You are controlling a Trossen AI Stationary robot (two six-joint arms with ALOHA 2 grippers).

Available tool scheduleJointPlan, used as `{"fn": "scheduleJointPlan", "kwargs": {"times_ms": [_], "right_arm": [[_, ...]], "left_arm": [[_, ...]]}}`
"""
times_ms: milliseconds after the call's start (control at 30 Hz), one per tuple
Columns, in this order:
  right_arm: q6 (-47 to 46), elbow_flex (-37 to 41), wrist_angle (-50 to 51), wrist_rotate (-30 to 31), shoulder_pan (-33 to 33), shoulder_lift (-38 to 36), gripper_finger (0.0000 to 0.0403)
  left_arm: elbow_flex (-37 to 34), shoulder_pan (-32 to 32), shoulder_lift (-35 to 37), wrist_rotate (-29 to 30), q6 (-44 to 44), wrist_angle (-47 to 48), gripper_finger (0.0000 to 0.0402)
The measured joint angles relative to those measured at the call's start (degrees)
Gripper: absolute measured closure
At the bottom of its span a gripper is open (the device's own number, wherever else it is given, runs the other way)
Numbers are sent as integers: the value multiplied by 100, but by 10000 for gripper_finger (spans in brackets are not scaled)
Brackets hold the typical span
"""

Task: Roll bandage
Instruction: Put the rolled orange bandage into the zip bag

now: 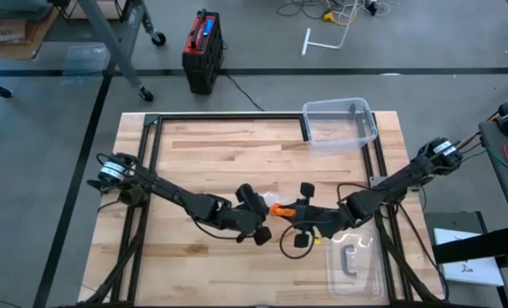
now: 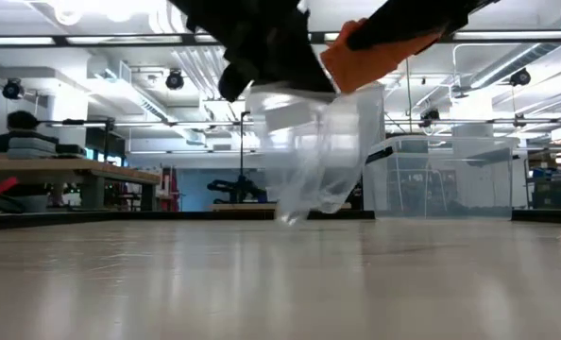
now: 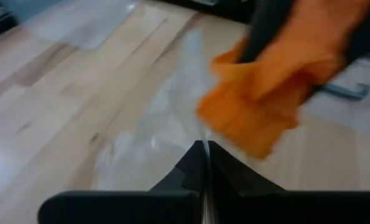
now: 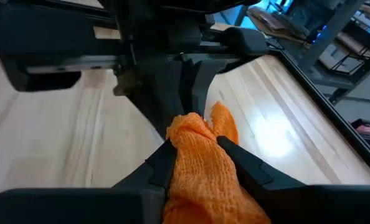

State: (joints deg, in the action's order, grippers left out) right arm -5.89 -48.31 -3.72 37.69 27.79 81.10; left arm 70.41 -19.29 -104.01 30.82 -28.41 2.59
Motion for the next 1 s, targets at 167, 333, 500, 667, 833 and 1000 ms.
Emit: {"fn": "scheduleJointPlan", "kwargs": {"times_ms": [167, 333, 500, 667, 833, 1000], "right_arm": [[-117, -1, 354, 7, -4, -3, 318], [-486, 0, 928, 275, 9, -2, 318], [-501, 0, 1086, 289, -7, -31, 316], [-501, 0, 1067, 290, -7, -21, 317], [-422, 0, 905, 396, -7, 125, 317], [-243, 0, 813, 458, -36, 322, 317]], "left_arm": [[-98, 7, 0, -25, 133, -114, 401], [-382, 4, -2, 67, -23, -154, 401], [-726, 0, -145, 310, -331, -218, 401], [-847, 0, -344, 602, -433, -485, 401], [-845, 34, -354, 469, -566, -1134, 401], [-845, 42, -340, 236, -660, -1938, 401]]}}
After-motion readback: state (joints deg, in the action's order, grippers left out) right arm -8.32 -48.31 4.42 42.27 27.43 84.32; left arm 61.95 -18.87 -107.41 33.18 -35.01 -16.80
